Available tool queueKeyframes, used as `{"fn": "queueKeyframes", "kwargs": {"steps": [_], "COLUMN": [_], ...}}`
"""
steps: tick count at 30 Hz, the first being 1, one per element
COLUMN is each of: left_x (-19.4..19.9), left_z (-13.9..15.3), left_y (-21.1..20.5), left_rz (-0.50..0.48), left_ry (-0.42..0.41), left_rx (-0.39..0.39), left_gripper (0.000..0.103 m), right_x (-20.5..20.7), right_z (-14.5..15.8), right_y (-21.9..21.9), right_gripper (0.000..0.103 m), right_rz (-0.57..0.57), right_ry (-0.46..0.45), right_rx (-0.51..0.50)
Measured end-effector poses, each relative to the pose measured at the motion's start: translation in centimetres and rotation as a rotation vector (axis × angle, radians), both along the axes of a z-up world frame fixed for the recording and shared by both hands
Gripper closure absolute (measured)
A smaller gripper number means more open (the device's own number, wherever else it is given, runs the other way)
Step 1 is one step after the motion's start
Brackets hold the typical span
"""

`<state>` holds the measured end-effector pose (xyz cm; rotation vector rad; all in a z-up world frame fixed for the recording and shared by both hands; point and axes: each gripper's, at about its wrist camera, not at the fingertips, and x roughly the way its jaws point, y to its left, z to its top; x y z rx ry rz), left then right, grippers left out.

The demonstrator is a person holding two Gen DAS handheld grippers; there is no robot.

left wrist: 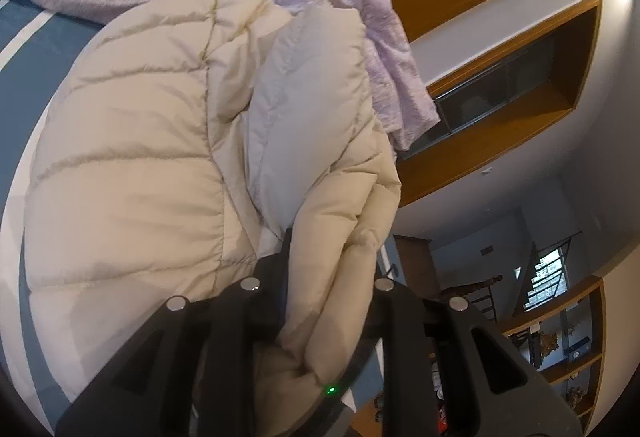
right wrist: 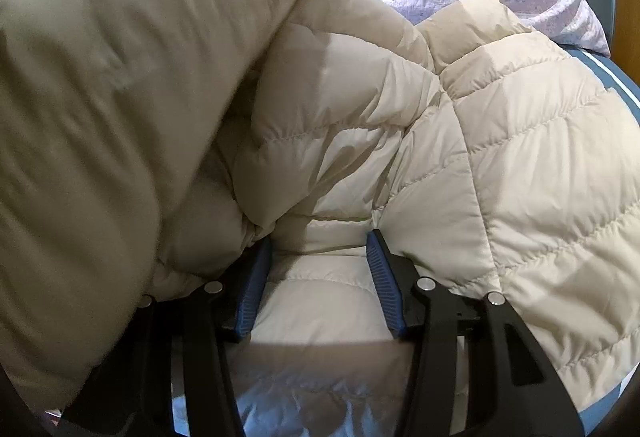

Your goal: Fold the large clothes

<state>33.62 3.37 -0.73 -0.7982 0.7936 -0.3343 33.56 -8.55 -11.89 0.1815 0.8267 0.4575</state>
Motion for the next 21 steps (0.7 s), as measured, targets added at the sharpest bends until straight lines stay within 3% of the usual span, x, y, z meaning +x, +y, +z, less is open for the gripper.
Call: {"fn": "queueKeyframes", "kwargs": {"steps": [21], "left_x": [1.2], "left_z": [-2.5], "left_y": [-1.9], "left_rz": [0.031], "left_ry": [0.052], "left_rx": [0.106], "left_gripper": [0.078], "right_x": [0.3], "right_z": [0.2], "right_y": [-1.0], "right_gripper": [0.053], "right_rz": [-0.009], "right_ry": [-0.003], "right_rx": [0.010]}}
